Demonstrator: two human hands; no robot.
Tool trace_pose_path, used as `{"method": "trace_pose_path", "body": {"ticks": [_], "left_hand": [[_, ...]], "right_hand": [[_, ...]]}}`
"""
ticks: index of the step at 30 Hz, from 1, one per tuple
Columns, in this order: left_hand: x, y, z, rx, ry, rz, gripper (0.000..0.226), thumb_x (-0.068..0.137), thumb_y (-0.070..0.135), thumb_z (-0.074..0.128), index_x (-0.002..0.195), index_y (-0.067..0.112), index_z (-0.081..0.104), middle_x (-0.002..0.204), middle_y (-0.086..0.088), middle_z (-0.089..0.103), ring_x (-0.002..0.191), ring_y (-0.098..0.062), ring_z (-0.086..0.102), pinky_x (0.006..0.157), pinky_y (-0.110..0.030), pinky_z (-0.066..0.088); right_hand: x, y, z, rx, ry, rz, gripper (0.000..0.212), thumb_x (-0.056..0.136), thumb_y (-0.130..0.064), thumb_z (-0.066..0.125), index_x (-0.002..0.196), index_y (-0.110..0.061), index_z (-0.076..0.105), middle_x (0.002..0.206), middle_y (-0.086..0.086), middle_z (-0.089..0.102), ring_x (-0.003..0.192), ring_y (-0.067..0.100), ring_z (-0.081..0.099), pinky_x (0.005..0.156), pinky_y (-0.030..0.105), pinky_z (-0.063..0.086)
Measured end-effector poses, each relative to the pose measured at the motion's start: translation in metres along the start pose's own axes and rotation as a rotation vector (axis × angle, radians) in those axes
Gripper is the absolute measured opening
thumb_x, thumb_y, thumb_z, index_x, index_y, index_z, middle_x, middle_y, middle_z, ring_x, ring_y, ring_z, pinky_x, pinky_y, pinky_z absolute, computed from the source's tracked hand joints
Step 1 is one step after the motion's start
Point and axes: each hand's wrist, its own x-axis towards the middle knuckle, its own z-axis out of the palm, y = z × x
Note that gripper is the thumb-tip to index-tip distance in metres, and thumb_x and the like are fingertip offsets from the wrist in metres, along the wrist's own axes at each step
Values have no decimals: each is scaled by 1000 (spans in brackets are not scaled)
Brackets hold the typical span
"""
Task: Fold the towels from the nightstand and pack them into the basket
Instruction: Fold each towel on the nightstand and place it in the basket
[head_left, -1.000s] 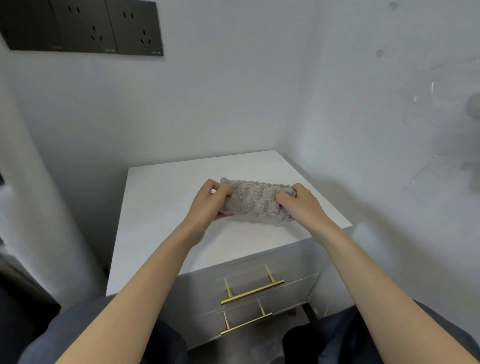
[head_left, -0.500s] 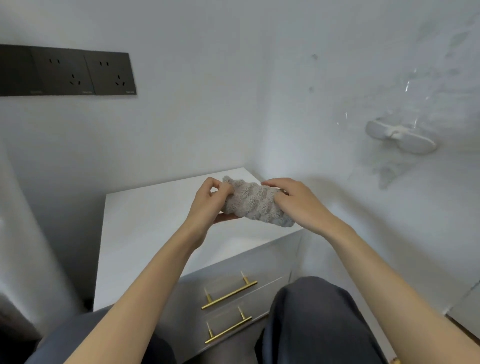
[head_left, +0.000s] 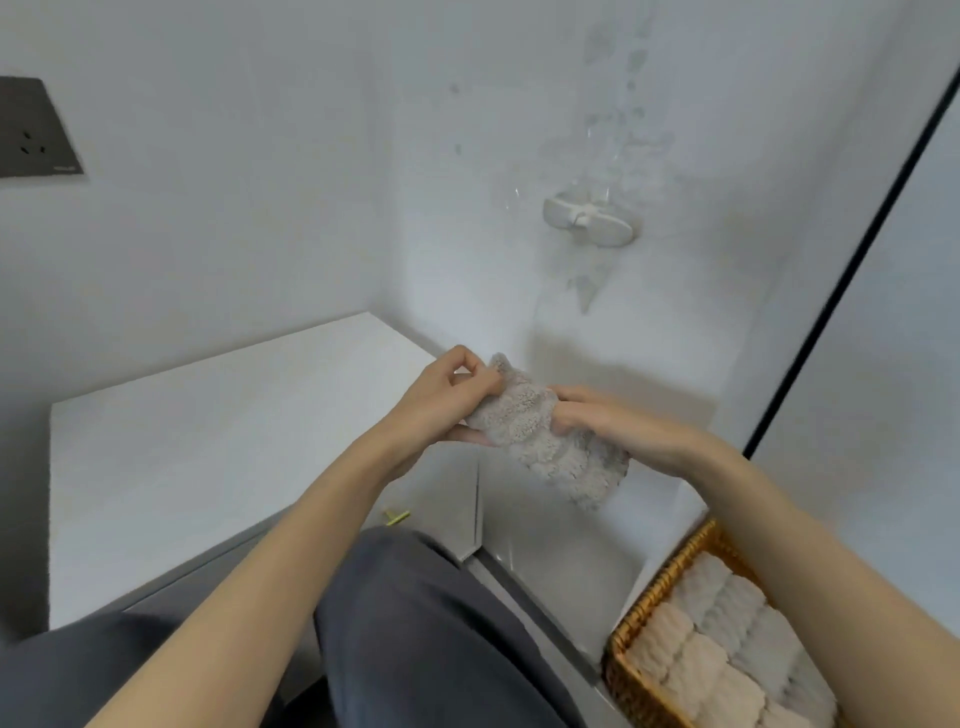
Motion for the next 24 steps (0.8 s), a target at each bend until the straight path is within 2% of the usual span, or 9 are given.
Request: {"method": "trace_pose_path", "body": {"ticks": [4, 9, 11, 13, 15, 18, 20, 22, 24], "left_hand": [[0, -10, 40, 37, -24, -85, 17, 83, 19, 63, 83, 13, 48, 93, -8, 58, 81, -14, 63, 61, -27, 57], [-2, -34, 90, 65, -56, -185, 25, 85, 24, 66, 93, 9, 49, 116, -19, 57, 103, -23, 64, 65, -31, 60], [0, -44, 108, 90, -92, -215, 29, 88, 30, 65, 97, 6, 52, 114, -16, 59, 99, -19, 64, 69, -33, 60], [1, -55, 128, 166, -137, -216, 32, 92, 36, 59, 102, 6, 55, 108, -6, 60, 94, -15, 63, 73, -31, 60], [2, -67, 147, 257, -180, -187, 29, 96, 37, 50, 98, 8, 51, 97, 0, 52, 86, -17, 56, 68, -21, 56], [5, -85, 176, 364, -261, -182, 25, 98, 35, 46, 102, 10, 50, 95, 2, 50, 93, -18, 56, 72, -25, 46], [7, -99, 195, 396, -313, -189, 18, 97, 33, 46, 103, 17, 50, 96, 8, 51, 101, -17, 56, 80, -29, 44], [10, -114, 213, 421, -347, -189, 15, 97, 32, 47, 103, 19, 52, 97, 11, 51, 102, -14, 53, 81, -27, 42], [14, -127, 230, 443, -368, -183, 16, 97, 34, 46, 103, 20, 53, 99, 10, 52, 97, -9, 51, 76, -24, 39]], "right_hand": [[-26, 38, -3, 44, 18, 100, 68, 73, -38, 47, 132, -5, 43, 131, 24, 48, 117, 44, 47, 100, 59, 40], [-53, 94, -5, 68, 46, 168, 43, 92, -27, 41, 131, -10, 47, 130, 22, 51, 112, 42, 53, 96, 52, 47], [-67, 113, -4, 76, 55, 194, 45, 89, -28, 41, 128, -6, 46, 119, 20, 54, 91, 31, 53, 80, 42, 45], [-83, 134, -3, 96, 69, 221, 39, 86, -29, 42, 118, -9, 53, 108, 8, 58, 85, 22, 48, 77, 32, 37], [-99, 159, -2, 114, 92, 282, 45, 77, -35, 44, 105, -1, 52, 106, 17, 53, 85, 28, 45, 78, 35, 33], [-120, 207, -3, 179, 161, 393, 43, 68, -40, 46, 86, -1, 43, 91, 21, 34, 79, 20, 34, 73, 38, 27], [-131, 244, -2, 250, 235, 483, 38, 71, -41, 47, 84, -6, 42, 87, 17, 37, 77, 25, 38, 71, 40, 32], [-139, 285, 0, 325, 335, 574, 41, 83, -37, 47, 96, 1, 50, 98, 31, 49, 84, 39, 52, 76, 45, 44], [-146, 321, 4, 380, 442, 662, 28, 90, -32, 48, 97, -5, 53, 102, 28, 56, 85, 30, 57, 74, 37, 46]]}}
